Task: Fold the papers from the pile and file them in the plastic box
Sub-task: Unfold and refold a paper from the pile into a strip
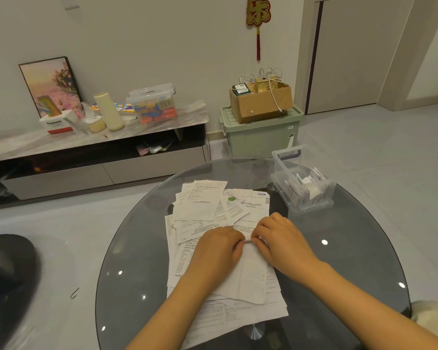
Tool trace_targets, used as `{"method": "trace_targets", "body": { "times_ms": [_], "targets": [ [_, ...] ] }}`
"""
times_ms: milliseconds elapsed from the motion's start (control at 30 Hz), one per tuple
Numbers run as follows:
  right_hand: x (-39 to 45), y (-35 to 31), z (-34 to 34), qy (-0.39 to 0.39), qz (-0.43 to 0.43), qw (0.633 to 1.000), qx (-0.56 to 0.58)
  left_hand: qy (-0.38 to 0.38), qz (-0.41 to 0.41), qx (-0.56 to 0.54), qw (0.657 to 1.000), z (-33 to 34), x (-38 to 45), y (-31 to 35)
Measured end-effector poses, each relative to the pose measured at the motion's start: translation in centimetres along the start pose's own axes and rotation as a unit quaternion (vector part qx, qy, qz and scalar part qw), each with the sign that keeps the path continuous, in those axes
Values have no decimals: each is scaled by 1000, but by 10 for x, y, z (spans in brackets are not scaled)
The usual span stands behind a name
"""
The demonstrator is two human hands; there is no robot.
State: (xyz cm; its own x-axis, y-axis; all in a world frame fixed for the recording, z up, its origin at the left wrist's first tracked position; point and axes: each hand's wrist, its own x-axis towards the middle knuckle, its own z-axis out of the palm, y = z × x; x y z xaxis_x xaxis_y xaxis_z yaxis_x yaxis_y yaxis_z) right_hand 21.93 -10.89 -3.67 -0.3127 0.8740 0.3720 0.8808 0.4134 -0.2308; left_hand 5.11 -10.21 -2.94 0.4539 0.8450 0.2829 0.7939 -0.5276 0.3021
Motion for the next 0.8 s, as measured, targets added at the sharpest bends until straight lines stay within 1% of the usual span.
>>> {"method": "trace_targets", "body": {
  "times_ms": [100,167,300,367,567,667,801],
  "targets": [
    [3,0,-14,29,17,999,15,12,-54,-77,995,-11,9,7],
    [4,3,-24,42,31,998,36,14,-66,-111,992,-21,21,13],
    [9,8,-52,9,75,996,47,-5,-68,-133,989,-43,50,31],
    [11,13,-66,11,100,993,57,-26,-71,-141,987,-51,67,41],
    [26,42,-96,67,199,975,72,-57,-23,-157,986,-62,126,68],
    [37,59,-106,85,251,960,85,-69,3,-142,987,-54,159,76],
    [54,85,-109,94,305,945,73,-82,22,-133,987,-38,201,81]
  ]
}}
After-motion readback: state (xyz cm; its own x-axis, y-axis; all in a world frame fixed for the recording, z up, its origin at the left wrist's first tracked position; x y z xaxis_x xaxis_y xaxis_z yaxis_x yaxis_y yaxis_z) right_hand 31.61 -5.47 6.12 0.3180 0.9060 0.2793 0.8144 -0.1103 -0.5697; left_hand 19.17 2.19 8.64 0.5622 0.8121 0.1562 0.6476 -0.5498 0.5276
